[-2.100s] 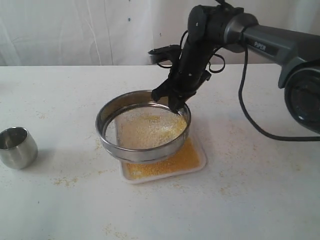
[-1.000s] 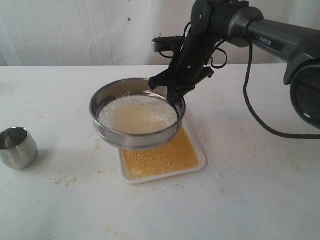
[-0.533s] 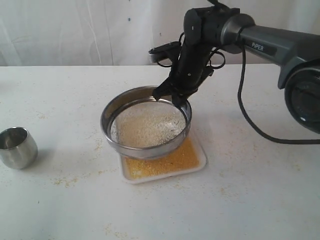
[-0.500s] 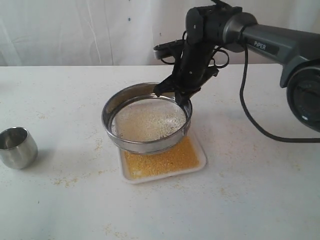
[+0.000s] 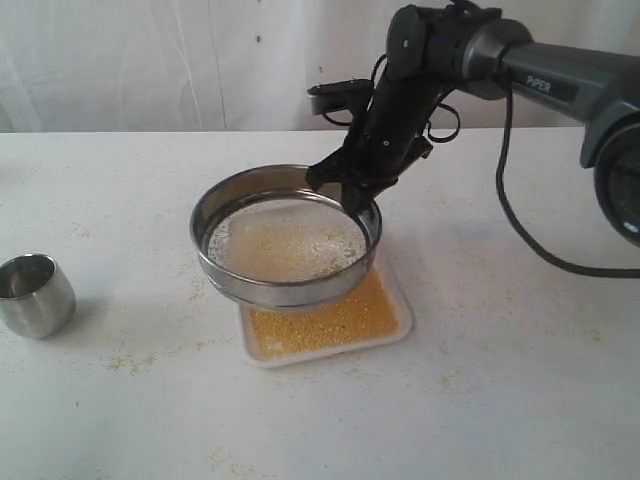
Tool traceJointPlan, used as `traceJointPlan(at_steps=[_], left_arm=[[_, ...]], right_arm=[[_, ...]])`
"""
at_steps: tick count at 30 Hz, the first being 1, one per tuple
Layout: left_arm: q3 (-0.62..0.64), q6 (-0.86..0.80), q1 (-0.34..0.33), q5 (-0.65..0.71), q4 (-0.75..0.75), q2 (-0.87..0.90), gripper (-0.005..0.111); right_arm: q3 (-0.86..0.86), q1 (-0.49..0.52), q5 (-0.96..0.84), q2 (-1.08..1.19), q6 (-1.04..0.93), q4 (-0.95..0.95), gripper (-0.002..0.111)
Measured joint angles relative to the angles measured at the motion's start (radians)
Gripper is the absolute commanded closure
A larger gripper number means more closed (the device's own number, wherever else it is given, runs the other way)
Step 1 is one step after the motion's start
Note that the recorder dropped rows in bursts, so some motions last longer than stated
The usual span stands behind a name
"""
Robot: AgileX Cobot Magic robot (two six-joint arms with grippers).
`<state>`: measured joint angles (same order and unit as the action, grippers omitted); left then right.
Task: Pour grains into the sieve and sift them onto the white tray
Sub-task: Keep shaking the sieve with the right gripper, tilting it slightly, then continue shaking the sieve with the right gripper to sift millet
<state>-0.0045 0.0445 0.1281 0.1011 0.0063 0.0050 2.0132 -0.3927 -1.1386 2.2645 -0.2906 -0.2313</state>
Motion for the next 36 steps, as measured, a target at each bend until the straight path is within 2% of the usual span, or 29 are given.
traceJointPlan(at_steps=[3, 6, 8, 11, 13, 17, 21, 23, 25, 27, 32, 34, 36], left_arm=[[0.0, 0.0, 0.0, 0.0, 0.0, 0.0, 0.107], [0.0, 0.0, 0.0, 0.0, 0.0, 0.0, 0.107], [0.0, 0.0, 0.0, 0.0, 0.0, 0.0, 0.107], [0.0, 0.0, 0.0, 0.0, 0.0, 0.0, 0.107], [0.0, 0.0, 0.0, 0.0, 0.0, 0.0, 0.107], [0.0, 0.0, 0.0, 0.0, 0.0, 0.0, 0.107], [0.0, 0.0, 0.0, 0.0, 0.0, 0.0, 0.107], [0.0, 0.0, 0.0, 0.0, 0.0, 0.0, 0.107], [0.0, 0.0, 0.0, 0.0, 0.0, 0.0, 0.107], [0.0, 0.0, 0.0, 0.0, 0.0, 0.0, 0.107], [0.0, 0.0, 0.0, 0.0, 0.0, 0.0, 0.107], [0.0, 0.0, 0.0, 0.0, 0.0, 0.0, 0.107], [0.0, 0.0, 0.0, 0.0, 0.0, 0.0, 0.107]], right_arm=[[-0.011, 0.006, -0.035, -0.008, -0.094, 0.005, 0.108], [-0.013, 0.015, 0.079, -0.006, -0.006, 0.053, 0.108], [-0.011, 0.038, 0.064, -0.006, 0.009, 0.03, 0.108], [-0.041, 0.065, -0.038, -0.015, -0.118, -0.045, 0.108], [-0.064, 0.06, -0.032, -0.015, -0.167, -0.03, 0.108], [-0.067, 0.059, 0.088, -0.002, -0.022, 0.028, 0.108], [-0.069, 0.073, -0.046, -0.002, -0.161, -0.036, 0.108], [-0.069, 0.062, -0.017, -0.002, -0.194, -0.018, 0.108], [-0.056, 0.054, 0.081, -0.002, -0.083, 0.037, 0.108], [-0.022, 0.064, 0.105, -0.002, 0.0, 0.064, 0.108], [-0.003, 0.075, -0.054, -0.009, -0.169, -0.018, 0.108], [-0.007, 0.061, 0.011, -0.003, -0.159, -0.013, 0.108], [-0.007, 0.057, 0.102, -0.001, -0.055, -0.004, 0.108]])
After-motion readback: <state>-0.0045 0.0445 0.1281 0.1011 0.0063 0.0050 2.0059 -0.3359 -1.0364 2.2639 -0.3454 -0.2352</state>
